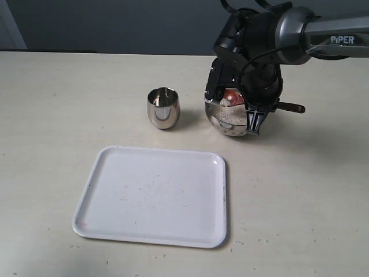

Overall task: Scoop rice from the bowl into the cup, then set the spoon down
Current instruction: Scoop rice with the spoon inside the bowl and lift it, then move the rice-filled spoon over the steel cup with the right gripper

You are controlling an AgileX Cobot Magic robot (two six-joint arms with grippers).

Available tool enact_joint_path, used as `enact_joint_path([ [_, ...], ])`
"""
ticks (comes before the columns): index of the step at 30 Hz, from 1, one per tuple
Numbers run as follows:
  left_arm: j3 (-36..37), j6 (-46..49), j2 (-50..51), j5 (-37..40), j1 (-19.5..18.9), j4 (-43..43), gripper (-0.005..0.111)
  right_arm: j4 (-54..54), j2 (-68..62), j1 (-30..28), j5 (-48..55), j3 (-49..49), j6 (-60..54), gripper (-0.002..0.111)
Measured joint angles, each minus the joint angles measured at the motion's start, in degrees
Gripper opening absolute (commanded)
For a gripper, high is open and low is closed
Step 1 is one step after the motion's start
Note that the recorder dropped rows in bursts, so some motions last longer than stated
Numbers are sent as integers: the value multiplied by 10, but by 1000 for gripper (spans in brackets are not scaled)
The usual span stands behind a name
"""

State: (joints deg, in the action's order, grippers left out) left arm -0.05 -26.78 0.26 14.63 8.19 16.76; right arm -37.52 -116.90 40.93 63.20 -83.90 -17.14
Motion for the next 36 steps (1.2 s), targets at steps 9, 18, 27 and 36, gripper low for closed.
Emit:
enact_joint_path([
  [9, 0, 0, 0, 0, 0, 0, 0, 8, 17, 0, -1, 0, -4, -1],
  [18, 0, 0, 0, 0, 0, 0, 0, 69, 17, 0, -37, -49, -6, -1],
  [27, 0, 0, 0, 0, 0, 0, 0, 115, 17, 4, -68, -74, -19, -1],
  [36, 0, 0, 0, 0, 0, 0, 0, 110, -39, 36, -58, -114, -22, -1],
])
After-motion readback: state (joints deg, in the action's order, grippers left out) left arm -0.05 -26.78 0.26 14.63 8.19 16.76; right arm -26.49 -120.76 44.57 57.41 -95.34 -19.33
